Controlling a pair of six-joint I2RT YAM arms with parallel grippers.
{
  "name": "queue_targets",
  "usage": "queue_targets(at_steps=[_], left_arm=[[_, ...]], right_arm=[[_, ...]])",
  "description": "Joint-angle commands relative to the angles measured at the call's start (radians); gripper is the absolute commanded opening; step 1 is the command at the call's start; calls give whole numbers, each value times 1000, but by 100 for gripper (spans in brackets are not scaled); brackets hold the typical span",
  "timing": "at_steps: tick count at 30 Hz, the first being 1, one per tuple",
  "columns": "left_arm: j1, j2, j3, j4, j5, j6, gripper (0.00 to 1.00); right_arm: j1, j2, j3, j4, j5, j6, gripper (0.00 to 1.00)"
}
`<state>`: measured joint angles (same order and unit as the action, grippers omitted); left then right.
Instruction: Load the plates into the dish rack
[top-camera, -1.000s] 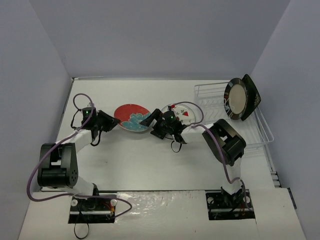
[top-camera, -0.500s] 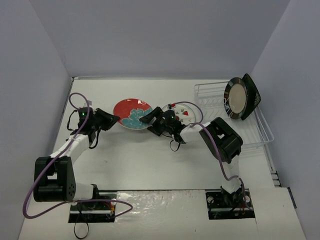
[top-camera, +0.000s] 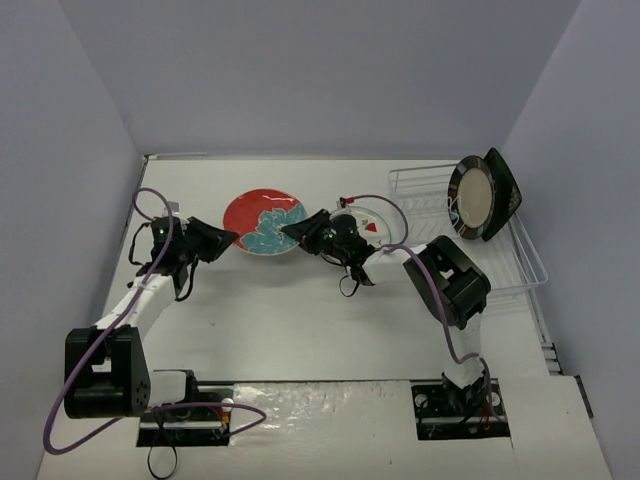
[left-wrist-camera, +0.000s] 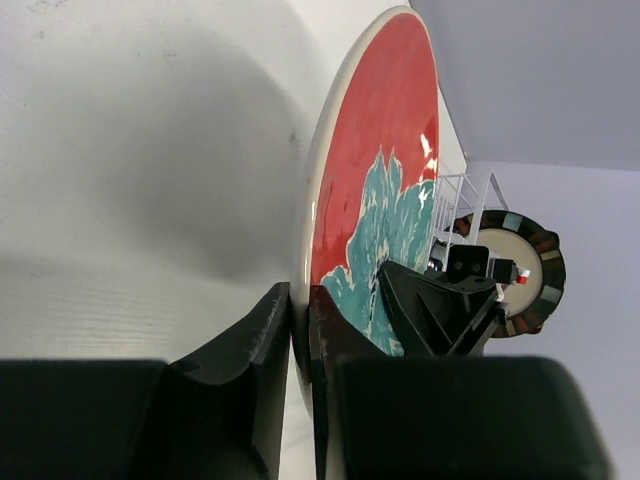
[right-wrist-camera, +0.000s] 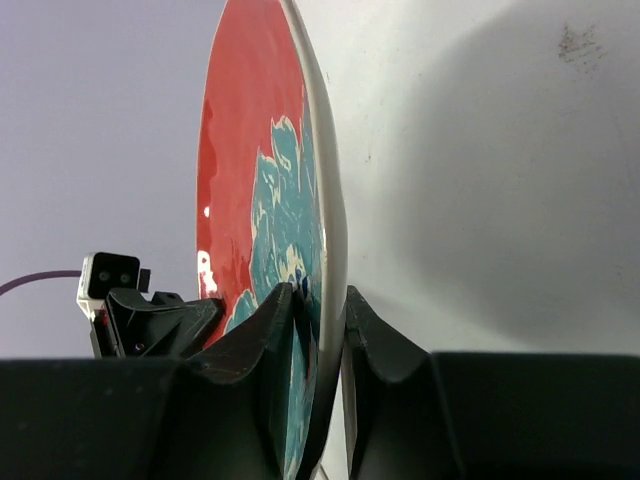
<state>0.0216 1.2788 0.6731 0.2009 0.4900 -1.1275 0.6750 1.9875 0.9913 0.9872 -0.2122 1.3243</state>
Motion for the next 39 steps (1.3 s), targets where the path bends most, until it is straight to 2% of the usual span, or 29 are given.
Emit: queue_targets(at_steps=[1, 2, 3, 4, 9, 12, 15, 19, 23, 28, 32, 34, 39], left_arm=[[-11, -78, 99, 107, 130, 25, 14], [-11, -74, 115, 87, 143, 42, 41], [-11, -70, 128, 71, 155, 58, 84], [-11, -66, 141, 66, 159, 74, 97], [-12, -91, 216, -149, 121, 204, 97], [-11, -139, 280, -348, 25, 330, 97], [-11, -177, 328, -477, -80, 422, 97], [-12, -201, 346, -545, -191, 479, 97], [-11, -191, 336, -548, -218, 498, 97], [-11, -169, 342, -552, -239, 520, 97], [-9, -163, 345, -579, -262, 543, 97], [-9, -161, 343, -591, -276, 550, 97], [-8, -156, 314, -587, -298, 553, 97]], right_arm=[[10, -119, 45, 66, 1, -141, 0], [8, -139, 50, 58, 5, -170, 0], [5, -168, 55, 43, 15, -204, 0], [5, -176, 61, 25, 17, -214, 0], [-29, -370, 94, -128, 168, -516, 0], [-84, -499, 130, -259, 234, -687, 0], [-163, -584, 195, -410, 255, -866, 0], [-184, -698, 315, -591, 425, -1167, 0], [-215, -751, 383, -677, 569, -1365, 0], [-280, -738, 459, -754, 668, -1579, 0], [-347, -709, 489, -786, 642, -1695, 0], [-445, -685, 519, -829, 548, -1679, 0], [-579, -598, 578, -877, 439, -1711, 0]])
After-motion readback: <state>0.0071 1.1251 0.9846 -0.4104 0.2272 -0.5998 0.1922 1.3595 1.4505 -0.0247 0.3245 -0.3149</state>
